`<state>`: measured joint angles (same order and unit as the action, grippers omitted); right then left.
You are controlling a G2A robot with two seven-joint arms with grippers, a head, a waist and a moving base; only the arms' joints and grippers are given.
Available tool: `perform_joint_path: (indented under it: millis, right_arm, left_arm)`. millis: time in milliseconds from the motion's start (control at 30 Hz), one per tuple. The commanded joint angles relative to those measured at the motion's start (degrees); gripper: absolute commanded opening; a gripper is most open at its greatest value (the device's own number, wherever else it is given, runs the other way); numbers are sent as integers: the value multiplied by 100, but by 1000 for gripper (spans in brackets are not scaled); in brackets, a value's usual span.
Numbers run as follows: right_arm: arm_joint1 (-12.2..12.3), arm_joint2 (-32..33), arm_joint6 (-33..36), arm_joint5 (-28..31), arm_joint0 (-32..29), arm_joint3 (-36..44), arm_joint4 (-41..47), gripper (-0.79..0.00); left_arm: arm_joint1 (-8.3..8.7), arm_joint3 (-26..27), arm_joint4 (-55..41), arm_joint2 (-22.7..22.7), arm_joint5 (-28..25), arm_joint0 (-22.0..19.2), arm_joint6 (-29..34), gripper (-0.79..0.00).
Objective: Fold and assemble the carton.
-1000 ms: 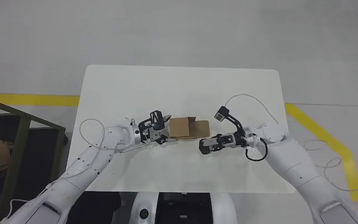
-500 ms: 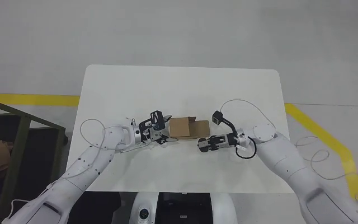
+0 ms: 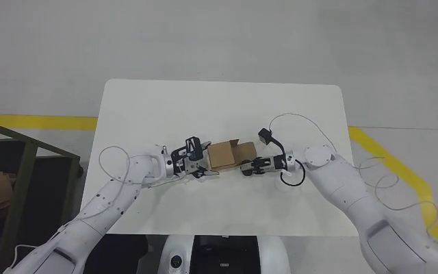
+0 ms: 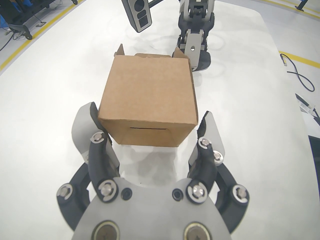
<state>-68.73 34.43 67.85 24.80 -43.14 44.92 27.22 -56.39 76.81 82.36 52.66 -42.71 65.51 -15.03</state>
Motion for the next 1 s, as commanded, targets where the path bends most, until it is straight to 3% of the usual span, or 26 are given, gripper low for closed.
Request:
perform_joint_path:
  millis: [0,500,967]
  right_arm:
    - [-22,-1,-17,16,46,-7,-101,-785]
    - [-111,-17,236,97,302,40,-765,-785]
    - [65,490,-81,232,196,50,-843,-785]
  left_arm:
    - [-6,-4,8,-3,-22,-1,-9,-95]
    - [-49,-41,95,-17,-158,-47,-55,-83]
    - [-77,-66,111,14,-228,-59,-115,-83]
